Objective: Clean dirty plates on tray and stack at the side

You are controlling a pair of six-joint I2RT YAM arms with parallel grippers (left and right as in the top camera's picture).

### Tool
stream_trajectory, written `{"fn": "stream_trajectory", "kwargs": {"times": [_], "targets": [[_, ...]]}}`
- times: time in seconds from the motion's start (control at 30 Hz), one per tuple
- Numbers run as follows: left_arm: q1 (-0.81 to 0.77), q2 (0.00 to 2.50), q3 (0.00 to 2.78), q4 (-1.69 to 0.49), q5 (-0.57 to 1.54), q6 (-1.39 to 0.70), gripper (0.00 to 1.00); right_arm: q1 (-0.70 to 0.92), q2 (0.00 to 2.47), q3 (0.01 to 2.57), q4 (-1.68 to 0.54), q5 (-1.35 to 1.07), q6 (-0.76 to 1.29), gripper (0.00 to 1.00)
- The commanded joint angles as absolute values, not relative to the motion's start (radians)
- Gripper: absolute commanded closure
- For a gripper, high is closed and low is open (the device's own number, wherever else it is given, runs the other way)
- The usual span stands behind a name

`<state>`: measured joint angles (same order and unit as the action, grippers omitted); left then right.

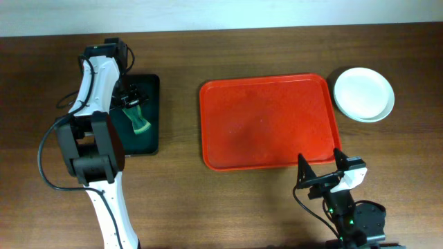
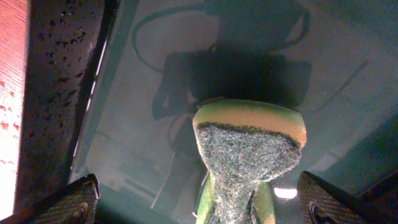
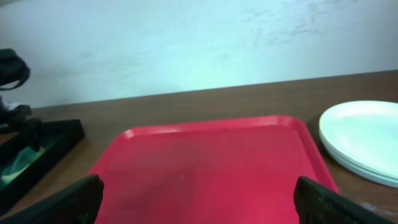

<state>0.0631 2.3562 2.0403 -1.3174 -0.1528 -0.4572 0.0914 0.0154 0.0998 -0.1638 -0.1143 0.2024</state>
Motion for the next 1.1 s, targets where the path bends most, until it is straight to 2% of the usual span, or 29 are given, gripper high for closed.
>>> {"fn": "stream_trajectory", "kwargs": {"times": [0.0,0.17,0.3,1.07], "targets": [[0.064,2.35,2.048,-1.319,-0.153,-0.455,0.01,0.039,0.003,0.021,-0.071,-0.12,0.196,0.02],[0.064,2.35,2.048,-1.319,-0.153,-0.455,0.01,-0.023,0.003,0.006,-0.072,-0.071,0.187,0.02],[0.064,2.35,2.048,-1.319,-0.153,-0.455,0.01,-0.035,0.003,0.006,-0.075,-0.065,0.003,0.02],[0.064,2.338,2.048,-1.32,-0.154,-0.455,0.01,-0.035,0.004,0.006,-0.073,-0.067,0.007,0.02]]}}
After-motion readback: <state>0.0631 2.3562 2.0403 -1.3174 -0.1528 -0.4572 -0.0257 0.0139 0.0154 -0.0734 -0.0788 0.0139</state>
